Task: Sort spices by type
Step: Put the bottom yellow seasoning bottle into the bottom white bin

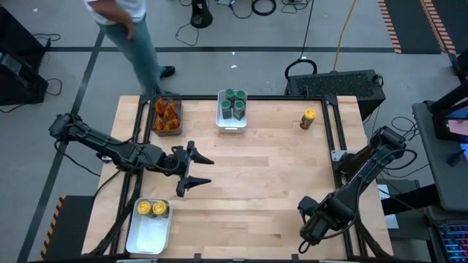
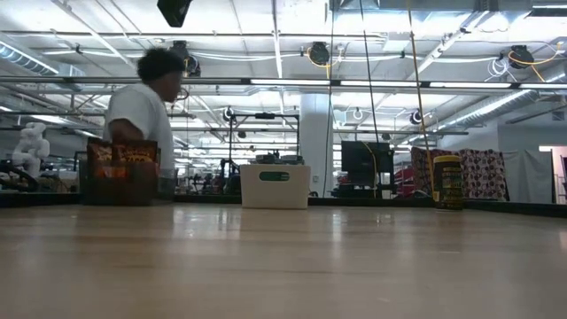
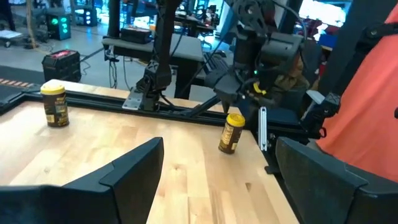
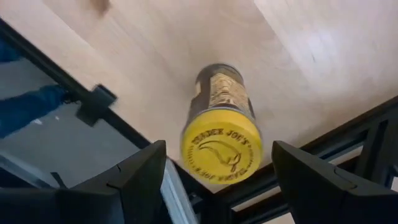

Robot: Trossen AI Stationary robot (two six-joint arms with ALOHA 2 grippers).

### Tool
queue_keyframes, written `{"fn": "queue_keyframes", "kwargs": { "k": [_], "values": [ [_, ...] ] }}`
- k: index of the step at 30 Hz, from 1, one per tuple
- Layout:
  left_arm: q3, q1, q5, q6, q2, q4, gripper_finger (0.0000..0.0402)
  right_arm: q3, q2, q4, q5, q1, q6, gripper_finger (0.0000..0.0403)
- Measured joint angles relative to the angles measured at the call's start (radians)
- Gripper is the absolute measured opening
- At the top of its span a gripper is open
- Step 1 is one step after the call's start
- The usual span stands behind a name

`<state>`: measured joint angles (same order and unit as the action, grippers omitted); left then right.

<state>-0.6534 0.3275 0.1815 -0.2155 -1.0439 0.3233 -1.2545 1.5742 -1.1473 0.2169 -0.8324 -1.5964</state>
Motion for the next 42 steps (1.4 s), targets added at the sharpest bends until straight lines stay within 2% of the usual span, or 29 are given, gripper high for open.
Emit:
{"fn": "queue_keyframes", "kwargs": {
  "k": [22, 29, 39, 42],
  "values": [
    [0.000, 0.000, 0.059, -0.015, 0.000, -0.003, 0.0315, 0.159, -0.001, 0.210, 0.046, -0.001, 0.038, 0.0274],
    [0.000, 0.000, 0.059, -0.014, 0.000, -0.004, 0.0315, 0.171, -0.001, 0.217, 0.100, -0.001, 0.038, 0.0274],
    [0.000, 0.000, 0.057, -0.014, 0.000, -0.030, 0.0315, 0.171, -0.001, 0.224, 0.101, -0.001, 0.038, 0.0273],
    [0.000, 0.000, 0.055, -0.014, 0.000, -0.030, 0.0315, 0.171, -0.001, 0.224, 0.100, -0.001, 0.038, 0.0258]
  ]
}}
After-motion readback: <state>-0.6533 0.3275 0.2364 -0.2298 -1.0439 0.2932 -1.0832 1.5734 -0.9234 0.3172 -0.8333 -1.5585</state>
